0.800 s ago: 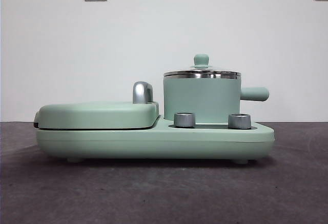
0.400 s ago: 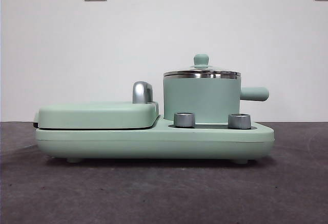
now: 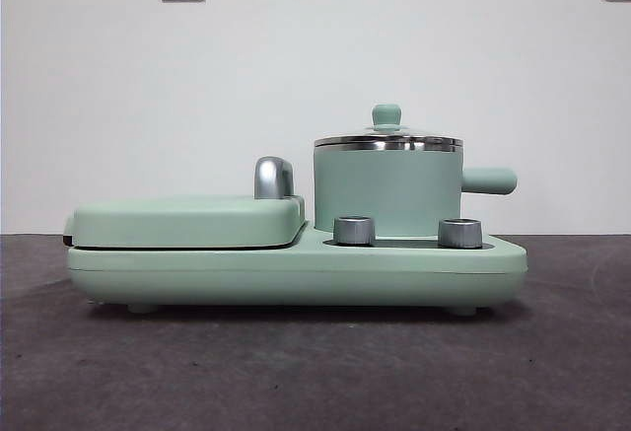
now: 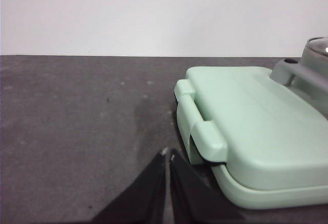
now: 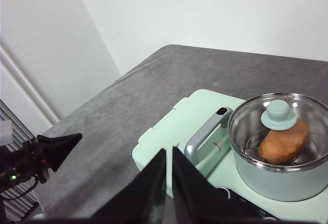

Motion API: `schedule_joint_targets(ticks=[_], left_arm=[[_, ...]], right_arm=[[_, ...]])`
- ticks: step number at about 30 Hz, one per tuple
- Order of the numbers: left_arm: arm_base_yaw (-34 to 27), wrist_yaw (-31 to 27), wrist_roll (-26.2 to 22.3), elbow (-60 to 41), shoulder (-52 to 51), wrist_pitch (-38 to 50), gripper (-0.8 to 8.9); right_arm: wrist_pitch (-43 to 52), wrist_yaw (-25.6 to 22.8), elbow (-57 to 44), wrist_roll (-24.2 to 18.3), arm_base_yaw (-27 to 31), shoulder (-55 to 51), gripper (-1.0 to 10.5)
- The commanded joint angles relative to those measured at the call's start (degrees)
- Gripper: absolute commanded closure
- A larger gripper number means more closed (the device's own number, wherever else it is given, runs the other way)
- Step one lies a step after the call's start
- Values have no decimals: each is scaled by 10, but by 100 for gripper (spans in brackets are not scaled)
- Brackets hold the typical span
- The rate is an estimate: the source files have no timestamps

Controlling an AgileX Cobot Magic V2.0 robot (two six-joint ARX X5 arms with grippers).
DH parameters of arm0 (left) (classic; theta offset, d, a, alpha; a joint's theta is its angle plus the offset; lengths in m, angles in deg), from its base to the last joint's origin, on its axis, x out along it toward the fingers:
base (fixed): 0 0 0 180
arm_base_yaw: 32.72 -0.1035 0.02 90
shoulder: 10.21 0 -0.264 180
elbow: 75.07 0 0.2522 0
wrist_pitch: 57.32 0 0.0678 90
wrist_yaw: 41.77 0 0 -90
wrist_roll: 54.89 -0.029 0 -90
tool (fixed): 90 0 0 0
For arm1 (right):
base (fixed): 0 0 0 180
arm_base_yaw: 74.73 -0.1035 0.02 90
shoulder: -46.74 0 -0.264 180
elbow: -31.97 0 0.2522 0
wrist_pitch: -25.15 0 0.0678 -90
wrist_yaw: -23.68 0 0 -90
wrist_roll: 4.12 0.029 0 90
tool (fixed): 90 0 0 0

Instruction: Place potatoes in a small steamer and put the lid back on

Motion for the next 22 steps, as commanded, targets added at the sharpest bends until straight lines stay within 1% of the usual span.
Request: schedule_joint_targets(ticks=[1,3,5,6,8,22], left_arm=[[-1,-2,3,-18,-2,10,803],[-1,-7,5,-29,-2,10,803],[-1,-30,20,-41,-2,7,803],[-1,-36,30,-41,-2,-6,803],[-1,-46,32,-41,-2,-22,803],[-1,-45,29,-41,-2,-16,803]], right_arm=[[6,1,6,5,-3,3,931],[6,1,6,5,-3,3,931],[6,1,6,5,-3,3,931],[6,1,6,5,-3,3,931],[6,1,6,5,-3,3,931],[6,1,6,5,-3,3,931]])
